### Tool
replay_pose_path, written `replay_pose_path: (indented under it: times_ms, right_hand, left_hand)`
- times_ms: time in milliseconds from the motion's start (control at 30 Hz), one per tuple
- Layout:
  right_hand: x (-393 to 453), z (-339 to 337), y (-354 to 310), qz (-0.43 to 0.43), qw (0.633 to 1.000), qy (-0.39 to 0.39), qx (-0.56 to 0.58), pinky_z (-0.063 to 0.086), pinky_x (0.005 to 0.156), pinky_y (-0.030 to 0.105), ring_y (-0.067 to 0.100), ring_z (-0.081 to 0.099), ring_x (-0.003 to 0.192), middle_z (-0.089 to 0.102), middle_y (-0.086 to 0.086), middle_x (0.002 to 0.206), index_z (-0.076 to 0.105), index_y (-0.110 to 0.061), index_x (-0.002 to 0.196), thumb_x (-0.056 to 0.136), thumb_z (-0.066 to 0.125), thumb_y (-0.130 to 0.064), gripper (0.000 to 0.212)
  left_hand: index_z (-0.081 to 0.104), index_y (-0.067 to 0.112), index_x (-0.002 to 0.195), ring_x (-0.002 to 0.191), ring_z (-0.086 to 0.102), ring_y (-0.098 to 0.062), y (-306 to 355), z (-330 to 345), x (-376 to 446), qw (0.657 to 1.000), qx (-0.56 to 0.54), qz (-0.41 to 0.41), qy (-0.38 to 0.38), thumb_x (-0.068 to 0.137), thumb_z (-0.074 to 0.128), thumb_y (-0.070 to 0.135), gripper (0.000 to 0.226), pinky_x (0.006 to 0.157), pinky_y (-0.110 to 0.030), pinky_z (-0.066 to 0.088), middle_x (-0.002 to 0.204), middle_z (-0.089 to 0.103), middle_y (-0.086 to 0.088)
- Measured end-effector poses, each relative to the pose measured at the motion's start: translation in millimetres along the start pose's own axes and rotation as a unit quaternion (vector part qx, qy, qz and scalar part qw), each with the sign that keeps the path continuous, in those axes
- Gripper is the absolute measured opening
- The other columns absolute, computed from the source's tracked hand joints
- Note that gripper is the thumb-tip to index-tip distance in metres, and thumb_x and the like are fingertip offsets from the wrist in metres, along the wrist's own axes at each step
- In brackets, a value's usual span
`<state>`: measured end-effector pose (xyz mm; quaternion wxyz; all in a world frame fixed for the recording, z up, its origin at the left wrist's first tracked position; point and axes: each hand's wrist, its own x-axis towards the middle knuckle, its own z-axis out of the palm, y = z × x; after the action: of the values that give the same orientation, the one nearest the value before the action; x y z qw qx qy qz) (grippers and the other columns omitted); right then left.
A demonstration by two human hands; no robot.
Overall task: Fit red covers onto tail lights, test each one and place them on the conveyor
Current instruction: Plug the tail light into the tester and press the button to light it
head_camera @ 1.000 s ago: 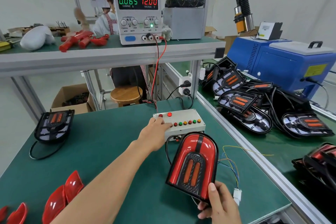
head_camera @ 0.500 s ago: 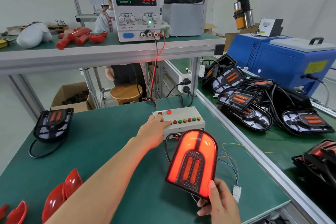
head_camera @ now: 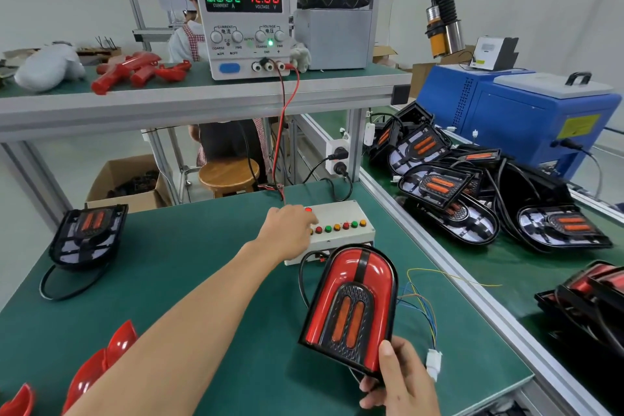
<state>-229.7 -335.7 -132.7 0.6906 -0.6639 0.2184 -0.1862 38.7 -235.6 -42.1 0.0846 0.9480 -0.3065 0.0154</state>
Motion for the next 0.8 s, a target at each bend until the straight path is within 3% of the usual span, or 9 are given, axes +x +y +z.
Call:
replay_pose_path:
  times_ms: [100,167,233,267,367,433,667,800]
  right_hand:
    - [2,0,0,0.005,1.000,-0.001,-0.007,0.054,0.045,0.040,0.034,0.061,0.046,0.069,0.019,0.063,0.066,-0.015,0.102,0.094,0.054,-0.035,0.025]
    - [4,-2,2,0.012,1.000,0.000,-0.012,0.053,0.045,0.040,0.033,0.059,0.045,0.067,0.020,0.062,0.065,-0.012,0.103,0.101,0.053,-0.024,0.017]
    - [4,-3,1,0.015,1.000,-0.006,-0.018,0.054,0.047,0.042,0.033,0.059,0.045,0.067,0.021,0.062,0.064,-0.012,0.102,0.102,0.052,-0.020,0.015]
    - [4,-3,0,0.015,1.000,-0.009,-0.017,0.054,0.048,0.042,0.033,0.059,0.046,0.067,0.021,0.062,0.064,-0.012,0.102,0.102,0.051,-0.020,0.015]
    - [2,-3,-2,0.014,1.000,-0.013,-0.013,0.054,0.047,0.040,0.031,0.061,0.049,0.067,0.020,0.062,0.063,-0.011,0.104,0.102,0.052,-0.020,0.014]
    - [2,-4,-3,0.015,1.000,-0.013,-0.008,0.055,0.045,0.039,0.028,0.062,0.050,0.067,0.019,0.063,0.063,-0.011,0.104,0.102,0.052,-0.018,0.014]
    - [2,-3,-6,0.022,1.000,-0.011,-0.005,0.054,0.041,0.035,0.026,0.061,0.047,0.067,0.021,0.062,0.062,-0.010,0.105,0.103,0.050,-0.015,0.013]
    - [3,-3,-6,0.018,1.000,-0.010,-0.012,0.055,0.044,0.039,0.029,0.061,0.048,0.067,0.020,0.062,0.061,-0.011,0.105,0.103,0.051,-0.016,0.012]
  left_hand:
    - [0.067,0.022,0.118,0.126,0.057,-0.027,14,-6,12,0.988,-0.148,0.003,-0.048,0.108,0.036,0.031,0.034,0.108,-0.045,0.043,0.134,0.065,-0.006]
    - [0.059,0.023,0.109,0.129,0.054,-0.030,25,-8,19,0.981,-0.161,0.005,-0.111,0.109,0.027,0.044,0.038,0.110,-0.045,0.041,0.138,0.061,-0.011]
    - [0.059,0.022,0.134,0.141,0.044,-0.029,35,-9,22,0.974,-0.166,-0.011,-0.155,0.105,0.016,0.061,0.064,0.116,-0.046,0.032,0.154,0.048,-0.010]
    - [0.050,0.021,0.148,0.145,0.039,-0.029,38,-9,22,0.969,-0.178,-0.029,-0.166,0.100,0.012,0.071,0.079,0.118,-0.047,0.028,0.160,0.041,-0.009]
    - [0.031,0.018,0.159,0.151,0.029,-0.031,44,-6,24,0.962,-0.202,-0.067,-0.170,0.087,0.006,0.086,0.103,0.118,-0.050,0.023,0.167,0.027,-0.006]
    - [0.029,0.024,0.159,0.151,0.027,-0.032,46,-4,24,0.965,-0.185,-0.063,-0.172,0.087,0.006,0.086,0.098,0.119,-0.053,0.024,0.167,0.024,-0.004]
    - [0.015,0.053,0.137,0.142,0.030,-0.036,48,7,23,0.971,-0.141,-0.078,-0.178,0.099,0.008,0.068,0.041,0.113,-0.060,0.028,0.155,0.031,-0.008]
    - [0.003,0.058,0.139,0.145,0.025,-0.036,49,7,27,0.972,-0.132,-0.071,-0.180,0.102,0.009,0.063,0.038,0.114,-0.063,0.027,0.159,0.024,-0.006]
